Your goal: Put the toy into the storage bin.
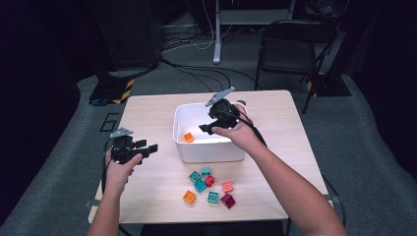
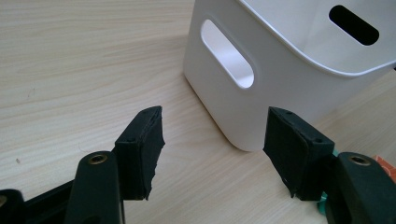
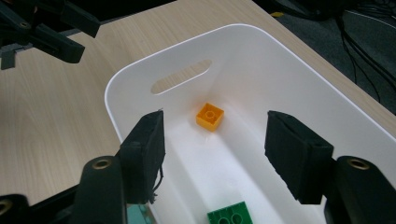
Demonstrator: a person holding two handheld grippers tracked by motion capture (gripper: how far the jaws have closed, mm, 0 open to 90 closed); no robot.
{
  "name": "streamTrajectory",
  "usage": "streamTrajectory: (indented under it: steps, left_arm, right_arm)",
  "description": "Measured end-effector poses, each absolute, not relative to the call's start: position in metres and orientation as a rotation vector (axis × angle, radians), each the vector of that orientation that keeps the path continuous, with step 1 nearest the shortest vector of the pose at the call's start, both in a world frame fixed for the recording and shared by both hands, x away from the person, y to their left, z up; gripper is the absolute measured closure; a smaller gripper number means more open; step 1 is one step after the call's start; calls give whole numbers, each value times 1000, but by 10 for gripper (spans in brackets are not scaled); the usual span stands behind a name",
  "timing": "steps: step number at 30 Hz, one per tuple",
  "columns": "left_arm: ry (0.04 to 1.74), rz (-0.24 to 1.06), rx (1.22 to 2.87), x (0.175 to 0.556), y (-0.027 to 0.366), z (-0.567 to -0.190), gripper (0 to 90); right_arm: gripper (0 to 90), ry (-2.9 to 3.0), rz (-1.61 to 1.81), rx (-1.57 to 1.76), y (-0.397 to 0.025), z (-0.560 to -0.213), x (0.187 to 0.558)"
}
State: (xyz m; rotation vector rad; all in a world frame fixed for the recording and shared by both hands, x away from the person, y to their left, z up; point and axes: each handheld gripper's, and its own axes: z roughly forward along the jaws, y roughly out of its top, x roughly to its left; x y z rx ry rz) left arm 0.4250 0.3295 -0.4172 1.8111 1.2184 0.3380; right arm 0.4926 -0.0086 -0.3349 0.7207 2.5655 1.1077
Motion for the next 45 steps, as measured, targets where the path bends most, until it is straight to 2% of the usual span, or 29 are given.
streamTrajectory:
  steps: [8, 24, 45]
  left_arm:
    - [1221, 334, 1812, 425, 329, -418, 370]
    - [1224, 334, 1813, 425, 329, -418, 370]
    - [1228, 333, 1820, 426, 328, -421, 370]
  right_arm:
    - [328, 2575, 1128, 705, -16, -340, 476]
    - [332, 2563, 1235, 591, -30, -340, 429]
    - [346, 2582, 1169, 679, -50, -406, 403]
